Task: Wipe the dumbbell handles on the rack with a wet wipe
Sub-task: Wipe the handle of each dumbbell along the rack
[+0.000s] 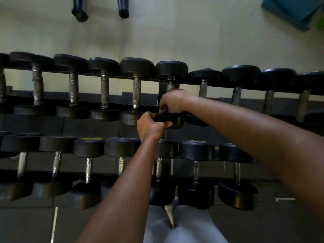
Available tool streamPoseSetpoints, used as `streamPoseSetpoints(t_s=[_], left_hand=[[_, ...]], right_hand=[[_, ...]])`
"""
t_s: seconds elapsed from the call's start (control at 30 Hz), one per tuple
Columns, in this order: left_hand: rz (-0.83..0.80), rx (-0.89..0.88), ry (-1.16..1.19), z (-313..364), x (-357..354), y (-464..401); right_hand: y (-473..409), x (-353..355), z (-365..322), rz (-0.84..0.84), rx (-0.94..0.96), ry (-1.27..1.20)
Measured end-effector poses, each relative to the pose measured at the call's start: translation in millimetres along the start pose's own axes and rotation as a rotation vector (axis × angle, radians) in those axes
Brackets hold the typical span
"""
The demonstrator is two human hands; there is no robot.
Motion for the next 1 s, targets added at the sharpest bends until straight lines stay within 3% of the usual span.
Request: streamPoseSetpoints(t_s=[0.43, 0.7, 0.87, 1.0], left_hand=[[-0.010, -0.042, -0.029, 0.8, -0.2, 0.5], [0.006, -0.034, -0.099, 8.1, -1.3, 3.8], [0.015, -0.062, -0.161, 16.6, 2.8, 12.0], [0.121, -0.204, -0.217, 33.9, -1.3, 42.1]], right_hand=[[29.2, 0.3, 23.3, 0.113, -0.165, -0.248], [87.8, -31.7, 73.9, 0.364, -0.573, -0.940], [126.2, -37.1, 77.5, 0.474, -0.584, -1.232], [153.8, -34.5, 84.6, 0.459, -0.579, -1.460]])
Point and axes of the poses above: each hand's wrist, its own y-axis away from the middle knuckle, its own x-axis out of the back of the hand, z = x × y, the point moved 9 cm from there along -y, towards the middle knuckle, and after that the axes turned 9 degrees about z, right-handed, at the moved point
